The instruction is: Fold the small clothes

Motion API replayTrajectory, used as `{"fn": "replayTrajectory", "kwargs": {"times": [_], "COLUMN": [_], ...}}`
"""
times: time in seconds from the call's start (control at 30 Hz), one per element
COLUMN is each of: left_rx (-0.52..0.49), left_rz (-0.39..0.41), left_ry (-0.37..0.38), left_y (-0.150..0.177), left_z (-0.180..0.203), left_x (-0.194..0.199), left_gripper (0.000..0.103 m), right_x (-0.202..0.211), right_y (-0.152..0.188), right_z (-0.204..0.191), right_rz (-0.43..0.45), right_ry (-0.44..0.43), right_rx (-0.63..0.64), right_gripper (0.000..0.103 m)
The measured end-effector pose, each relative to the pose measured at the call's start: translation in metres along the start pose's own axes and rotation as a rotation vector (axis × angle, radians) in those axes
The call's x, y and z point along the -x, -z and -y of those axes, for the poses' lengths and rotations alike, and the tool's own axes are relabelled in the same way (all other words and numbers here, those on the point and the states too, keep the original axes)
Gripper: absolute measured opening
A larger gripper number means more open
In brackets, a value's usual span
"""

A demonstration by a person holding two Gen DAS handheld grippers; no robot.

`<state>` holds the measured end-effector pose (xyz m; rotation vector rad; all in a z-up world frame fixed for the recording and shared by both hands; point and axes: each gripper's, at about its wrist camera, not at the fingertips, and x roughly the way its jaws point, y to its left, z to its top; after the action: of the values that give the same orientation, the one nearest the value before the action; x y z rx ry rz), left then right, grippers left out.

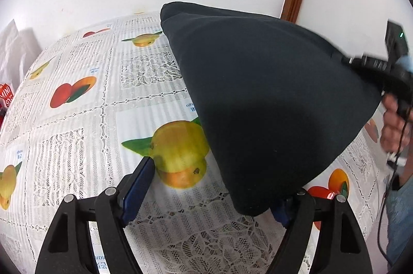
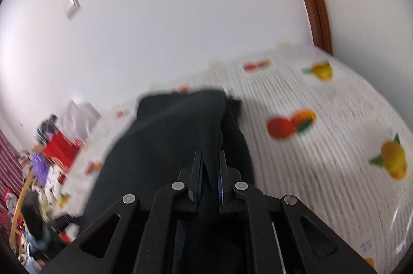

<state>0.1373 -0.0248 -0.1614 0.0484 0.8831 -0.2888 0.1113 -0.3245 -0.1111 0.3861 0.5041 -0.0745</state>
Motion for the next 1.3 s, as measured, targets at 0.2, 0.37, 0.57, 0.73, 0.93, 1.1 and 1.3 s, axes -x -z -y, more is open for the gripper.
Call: {"fn": "replayTrajectory", "kwargs": {"times": [0.2, 0.37, 0.57, 0.73, 0.93, 1.1, 1.3], "left_rx": [-0.010, 0.003, -0.021, 0.023, 0.031, 0.040, 0.065], "left_rz": [-0.005, 0.058, 0.151, 0.092, 0.016, 0.037, 0.027], "left_ry": [0.014, 0.094, 0.088, 0.019, 0.024, 0.055, 0.083], "left_y": [0.004, 0.019, -0.005, -0.025, -0.020, -0.038, -0.057], "left_z": [0.000, -0.005, 0.006, 0.005, -0.007, -0.012, -0.025], "left_x": [0.007, 0.038, 0.053, 0.012, -0.013, -0.005, -0.016], "left_gripper": [0.077, 0.076, 0.076, 0.076, 0.079, 0.077, 0.074], "right_x": [0.001, 0.028, 0.036, 0.033, 0.039, 0.033, -0.016], "right_y": [0.015, 0.018, 0.028, 0.046, 0.039, 0.004, -0.041], "right_z": [0.005, -0.009, -0.023, -0.010, -0.012, -0.024, -0.032], "right_rz": [-0.030, 0.001, 0.008, 0.004, -0.052, -0.062, -0.133], "right_ry": [0.119, 0.246, 0.210, 0.316, 0.333, 0.260, 0.268], "right_rx": [0.042, 0.182, 0.218, 0.185, 0.236, 0.231, 0.219], "right_gripper": [0.028, 0.029, 0.029, 0.029, 0.029, 0.037, 0.037]}}
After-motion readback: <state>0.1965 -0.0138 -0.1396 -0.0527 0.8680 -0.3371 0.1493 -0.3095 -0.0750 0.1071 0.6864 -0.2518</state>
